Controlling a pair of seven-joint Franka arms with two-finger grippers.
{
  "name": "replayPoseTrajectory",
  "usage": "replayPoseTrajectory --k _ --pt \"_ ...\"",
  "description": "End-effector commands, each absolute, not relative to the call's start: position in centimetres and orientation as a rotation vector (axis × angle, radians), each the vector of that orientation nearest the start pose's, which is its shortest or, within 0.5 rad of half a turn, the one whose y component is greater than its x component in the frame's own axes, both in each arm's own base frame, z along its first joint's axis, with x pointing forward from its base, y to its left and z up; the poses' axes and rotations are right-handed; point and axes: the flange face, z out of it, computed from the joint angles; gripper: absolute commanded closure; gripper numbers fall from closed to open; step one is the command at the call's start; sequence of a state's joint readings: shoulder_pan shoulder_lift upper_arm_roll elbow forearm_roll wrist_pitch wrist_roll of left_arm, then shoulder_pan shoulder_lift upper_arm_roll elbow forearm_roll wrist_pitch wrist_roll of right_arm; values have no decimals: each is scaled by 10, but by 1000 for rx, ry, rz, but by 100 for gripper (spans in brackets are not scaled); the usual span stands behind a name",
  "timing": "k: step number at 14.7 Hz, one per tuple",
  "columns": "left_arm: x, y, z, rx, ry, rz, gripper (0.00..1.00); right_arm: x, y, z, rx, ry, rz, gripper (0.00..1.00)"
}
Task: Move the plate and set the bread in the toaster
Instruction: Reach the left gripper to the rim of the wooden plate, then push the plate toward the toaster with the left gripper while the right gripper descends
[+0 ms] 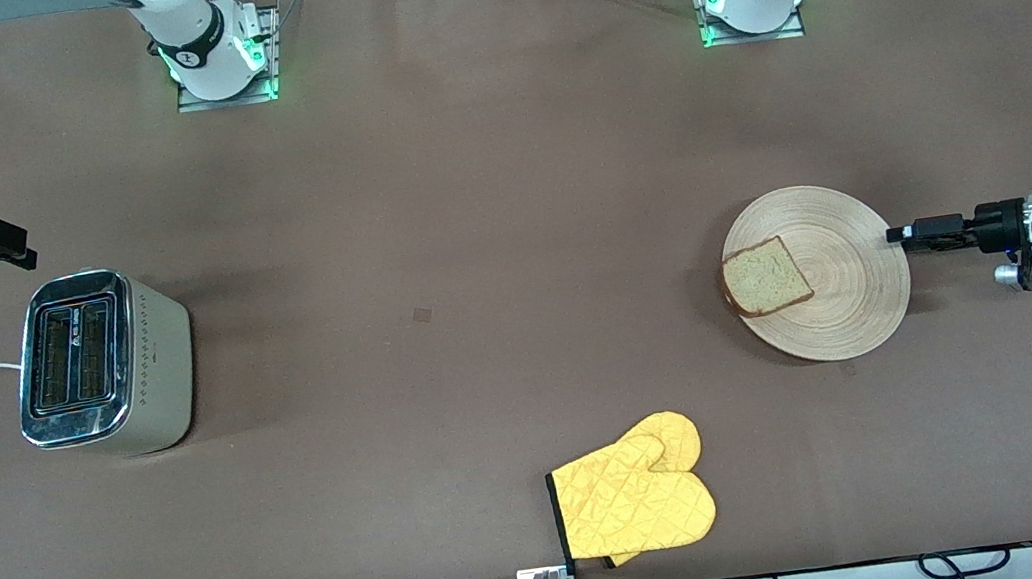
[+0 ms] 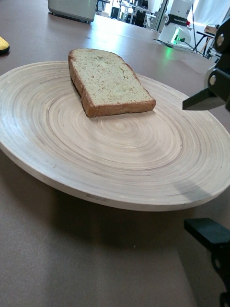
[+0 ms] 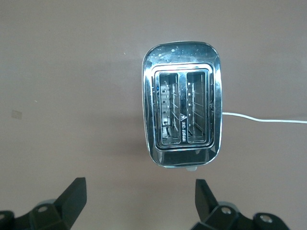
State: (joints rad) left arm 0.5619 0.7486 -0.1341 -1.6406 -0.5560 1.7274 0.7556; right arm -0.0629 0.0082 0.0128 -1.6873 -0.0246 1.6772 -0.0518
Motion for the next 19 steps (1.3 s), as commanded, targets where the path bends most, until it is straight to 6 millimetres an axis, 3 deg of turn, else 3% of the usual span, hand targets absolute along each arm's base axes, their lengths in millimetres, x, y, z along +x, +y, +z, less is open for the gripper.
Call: replayPoseTrajectory --k 1,4,5,9,12,13,15,17,19 --pt "581 218 156 2247 -65 -201 12 561 -32 573 -3180 -32 23 0" --pt "580 216 148 2225 -63 -191 32 561 -31 572 -3180 -35 26 0" --pt "581 214 148 2224 -85 -184 43 561 -31 572 -3180 -35 26 0" --pt "577 219 145 2211 -83 -186 59 560 -32 572 -3180 -32 30 0" --pt "580 211 147 2211 -104 -197 82 560 -31 572 -3180 -35 30 0" --pt "578 210 139 2197 -90 -203 90 560 -31 571 -3180 -35 33 0" --pt "579 209 135 2180 -79 -198 97 560 -31 571 -3179 -37 35 0" --pt "582 189 137 2053 -25 -188 99 560 -31 571 -3179 -37 38 0" --pt "598 164 144 2045 -65 -188 99 560 -31 571 -3179 -37 35 0"
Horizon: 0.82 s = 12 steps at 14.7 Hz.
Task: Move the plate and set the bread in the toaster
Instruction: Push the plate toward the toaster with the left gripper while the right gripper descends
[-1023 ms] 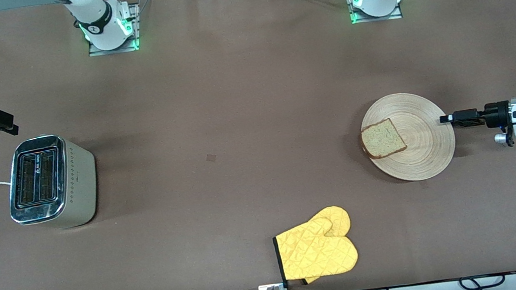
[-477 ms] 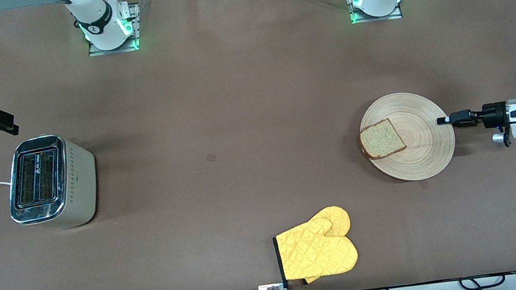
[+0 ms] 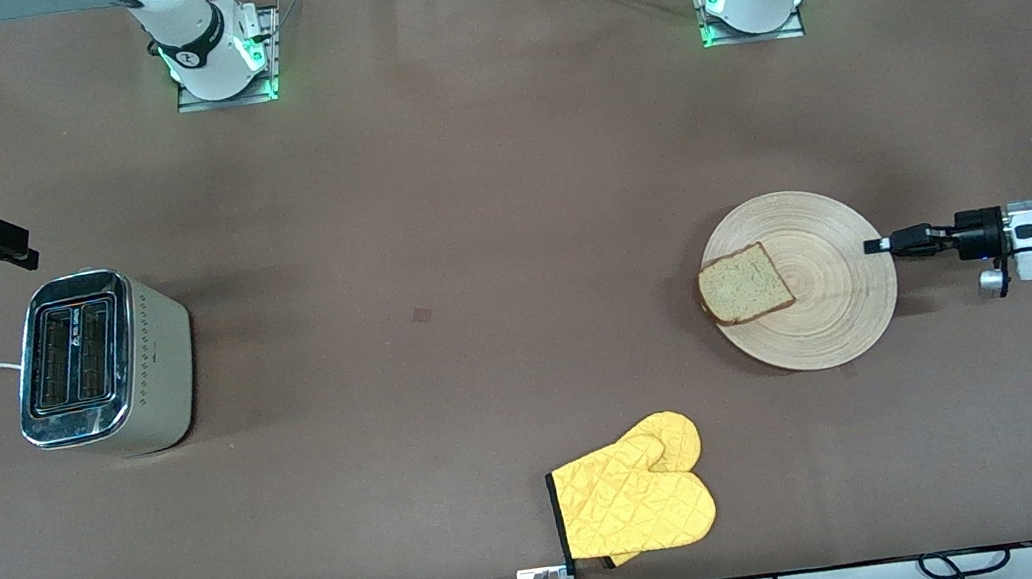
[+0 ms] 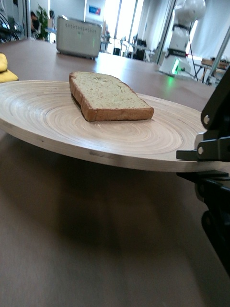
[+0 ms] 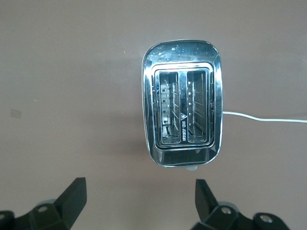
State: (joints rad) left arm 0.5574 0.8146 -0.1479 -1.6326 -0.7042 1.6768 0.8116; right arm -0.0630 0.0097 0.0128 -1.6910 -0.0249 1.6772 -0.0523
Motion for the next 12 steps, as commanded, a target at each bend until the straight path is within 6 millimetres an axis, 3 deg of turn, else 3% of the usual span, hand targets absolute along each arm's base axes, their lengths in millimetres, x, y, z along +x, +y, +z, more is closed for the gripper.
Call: replayPoseTrajectory --k 1,3,6,7,10,12 --pt "609 145 148 2044 -93 -196 99 560 -31 571 -3179 -37 38 0" --pt "620 106 144 1991 -94 -214 99 560 -31 571 -3179 -47 35 0" --pt "636 14 149 1934 -182 -244 99 561 -31 568 -3180 -50 40 0" --pt "640 -25 153 1895 -204 -248 99 562 -31 567 -3180 -52 43 0" --pt "641 -124 156 1812 -261 -279 99 561 -30 566 -3181 -52 58 0" --pt "630 -184 143 1753 -272 -319 99 564 -29 559 -3178 -45 77 0"
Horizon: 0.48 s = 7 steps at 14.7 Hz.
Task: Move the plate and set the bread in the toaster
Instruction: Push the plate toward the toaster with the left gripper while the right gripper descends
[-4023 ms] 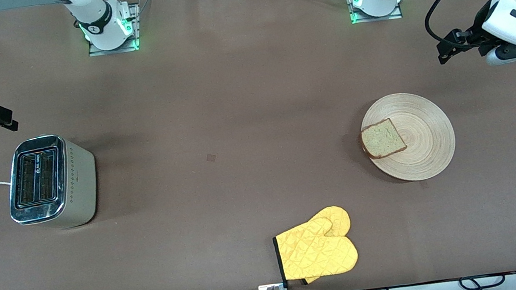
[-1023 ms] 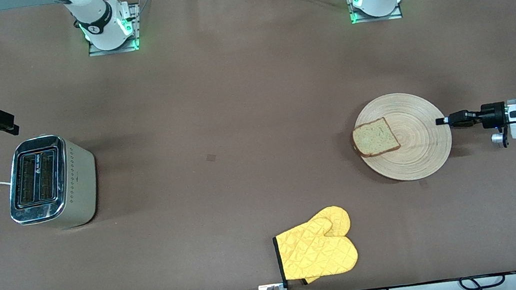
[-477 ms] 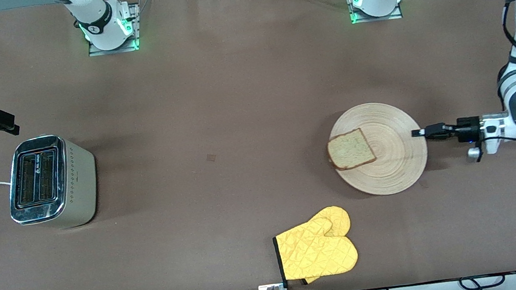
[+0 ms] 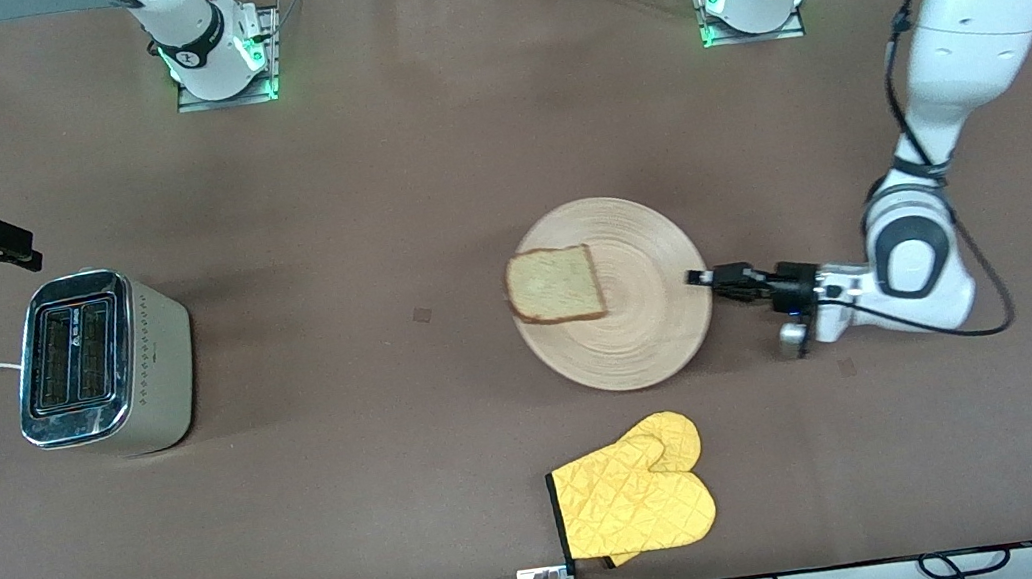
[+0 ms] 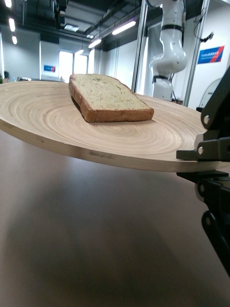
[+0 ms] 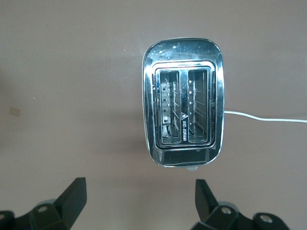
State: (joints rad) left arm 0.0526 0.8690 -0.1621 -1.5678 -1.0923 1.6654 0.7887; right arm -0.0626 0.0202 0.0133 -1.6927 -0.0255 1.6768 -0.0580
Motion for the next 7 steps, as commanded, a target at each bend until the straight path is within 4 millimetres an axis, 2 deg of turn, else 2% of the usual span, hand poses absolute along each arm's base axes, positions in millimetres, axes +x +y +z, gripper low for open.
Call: replayPoseTrajectory --k 1,2,3,7 --pt "627 -209 140 1753 -306 -336 99 567 -27 552 -3174 -45 95 0" --pt "632 -225 145 1770 -336 -322 99 570 -25 544 -3168 -44 114 0" --pt "626 -249 143 1785 -350 -336 99 574 -17 534 -3159 -62 132 0" --pt "620 -300 136 1880 -307 -299 99 581 30 507 -3139 -108 217 0"
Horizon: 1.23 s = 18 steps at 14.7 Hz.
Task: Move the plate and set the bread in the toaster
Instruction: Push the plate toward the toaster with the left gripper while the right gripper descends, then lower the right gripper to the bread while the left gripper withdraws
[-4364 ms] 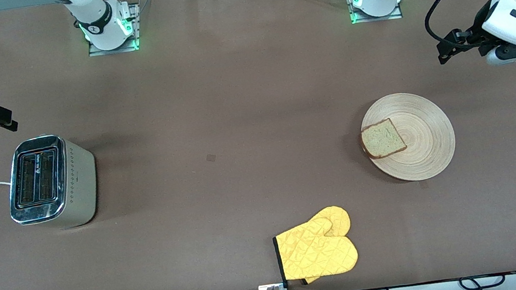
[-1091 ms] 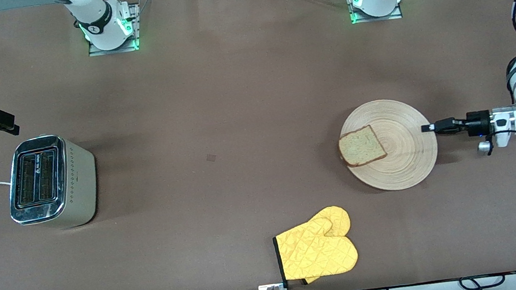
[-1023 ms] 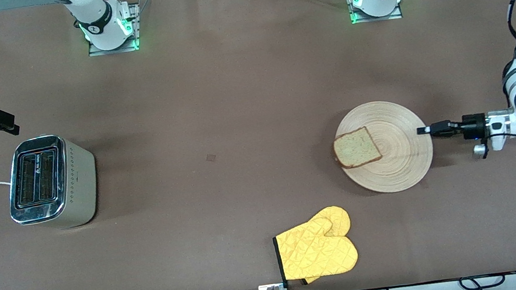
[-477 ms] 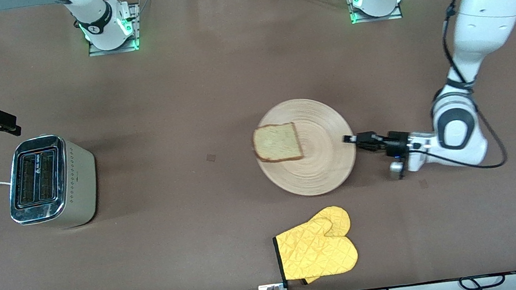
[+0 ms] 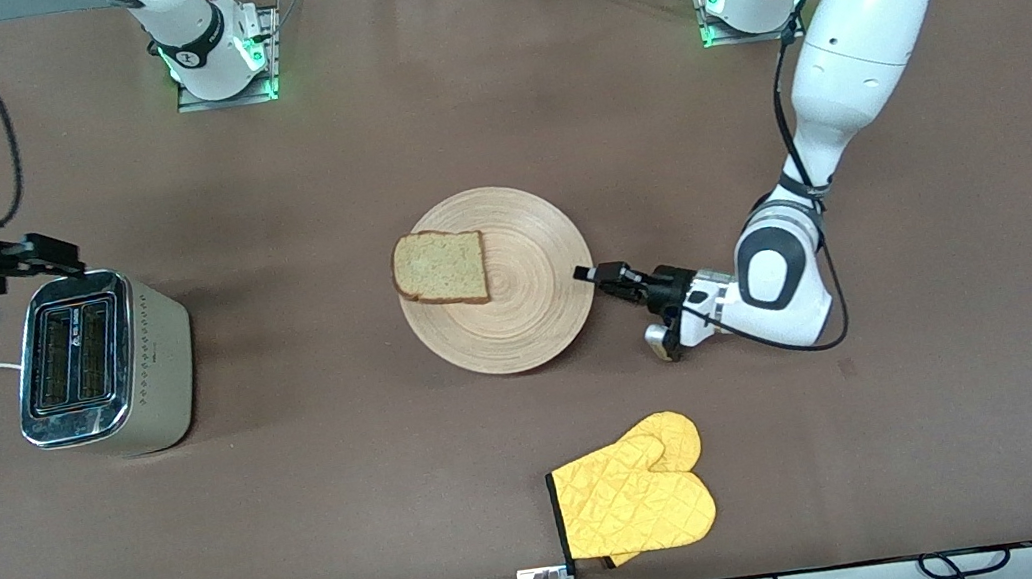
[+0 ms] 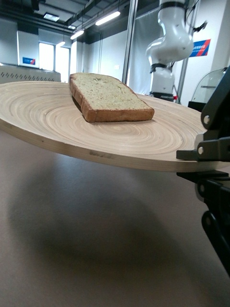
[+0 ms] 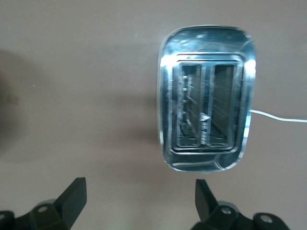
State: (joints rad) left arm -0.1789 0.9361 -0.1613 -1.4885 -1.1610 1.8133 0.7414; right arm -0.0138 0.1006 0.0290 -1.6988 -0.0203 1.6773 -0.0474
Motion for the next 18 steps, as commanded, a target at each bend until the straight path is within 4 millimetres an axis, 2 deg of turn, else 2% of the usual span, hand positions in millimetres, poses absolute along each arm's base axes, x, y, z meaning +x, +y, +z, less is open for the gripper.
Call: replayPoseTrajectory --k 1,2,4,6,8,10,12,14,15,16,17,18 --pt "618 -307 133 1903 -307 -285 99 583 38 499 -3122 -71 236 0" --pt "617 -312 130 1921 -300 -282 99 586 44 491 -3109 -66 253 0" --pt "614 -330 131 1936 -311 -286 99 590 72 469 -3100 -131 299 0" --pt "609 -338 120 1941 -301 -311 99 595 80 461 -3027 -102 284 0" --pt "607 -348 117 1946 -320 -313 99 598 84 448 -3019 -109 310 0" --pt "605 -354 114 1976 -327 -294 96 599 98 431 -3018 -138 349 0" --pt "605 -355 114 1981 -327 -292 90 602 99 414 -3017 -132 354 0" --pt "607 -351 113 1984 -327 -290 77 602 98 396 -3015 -126 393 0" --pt "609 -348 114 1985 -321 -284 63 601 101 387 -3014 -131 417 0" --pt "611 -343 114 1986 -313 -281 55 601 103 379 -3010 -132 427 0" --pt "614 -338 114 1987 -311 -273 53 602 106 373 -3010 -136 425 0" --pt "619 -326 116 1995 -303 -268 62 602 110 364 -3006 -139 432 0"
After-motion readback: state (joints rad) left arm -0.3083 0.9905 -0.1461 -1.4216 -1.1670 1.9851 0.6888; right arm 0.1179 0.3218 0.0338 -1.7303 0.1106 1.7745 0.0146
